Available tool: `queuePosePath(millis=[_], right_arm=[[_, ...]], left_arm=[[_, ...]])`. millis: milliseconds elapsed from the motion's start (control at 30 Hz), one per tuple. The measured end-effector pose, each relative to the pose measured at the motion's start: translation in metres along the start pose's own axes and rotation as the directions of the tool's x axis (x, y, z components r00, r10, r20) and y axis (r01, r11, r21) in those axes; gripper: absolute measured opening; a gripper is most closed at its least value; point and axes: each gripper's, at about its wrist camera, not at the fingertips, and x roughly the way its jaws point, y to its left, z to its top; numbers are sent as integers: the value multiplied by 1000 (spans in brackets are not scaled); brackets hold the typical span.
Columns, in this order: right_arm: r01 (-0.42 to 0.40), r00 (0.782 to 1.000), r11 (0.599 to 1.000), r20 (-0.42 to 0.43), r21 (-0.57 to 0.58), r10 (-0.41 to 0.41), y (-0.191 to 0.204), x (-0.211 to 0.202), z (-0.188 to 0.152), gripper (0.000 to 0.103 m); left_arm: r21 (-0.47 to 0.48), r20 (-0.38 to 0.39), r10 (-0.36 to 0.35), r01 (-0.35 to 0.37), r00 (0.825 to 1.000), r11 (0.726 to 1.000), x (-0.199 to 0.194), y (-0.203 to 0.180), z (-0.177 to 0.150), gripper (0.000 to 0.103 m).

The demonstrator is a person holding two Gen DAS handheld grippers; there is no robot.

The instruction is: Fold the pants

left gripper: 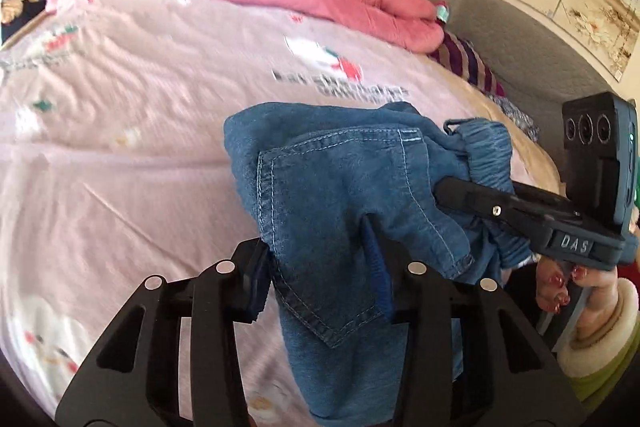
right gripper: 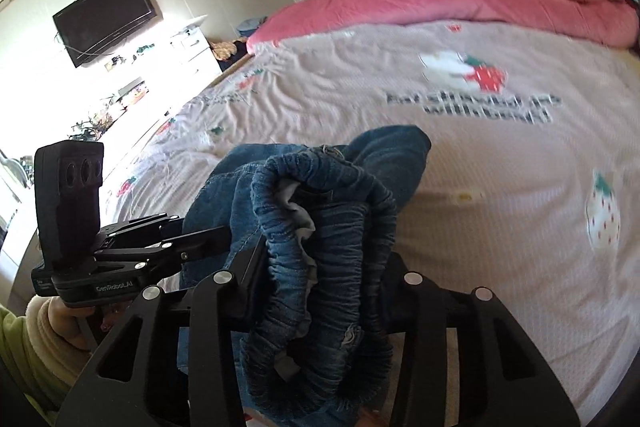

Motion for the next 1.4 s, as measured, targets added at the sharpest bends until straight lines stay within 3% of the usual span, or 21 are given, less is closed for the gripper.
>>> queuePosePath(millis=[233, 667, 867, 1100, 1333, 1400], right_arm=[[-45, 998, 999, 32, 30, 44, 4, 34, 34, 40], [34, 998, 996, -64, 86, -29, -17, 83, 26, 41], [116, 989, 992, -95, 51, -110, -17, 90, 18, 52], [156, 982, 984, -124, 89, -144, -29, 97, 10, 67], [233, 968, 972, -96, 9, -231, -19, 95, 7, 76], [248, 966, 969, -77, 10, -247, -19, 90, 6, 83]], left_arm=[[0, 75, 79, -79, 994, 997, -13, 27, 33, 33], [-43, 7, 119, -118, 993, 992, 22, 59, 26, 34], [-34, -21, 147, -148, 989, 988, 29, 59, 19, 40], [-17, -32, 177, -177, 984, 984, 33, 55, 13, 51], [-10, -34, 201, -201, 979, 979, 33, 55, 6, 62], [-16, -33, 205, -205, 978, 979, 32, 56, 4, 66]])
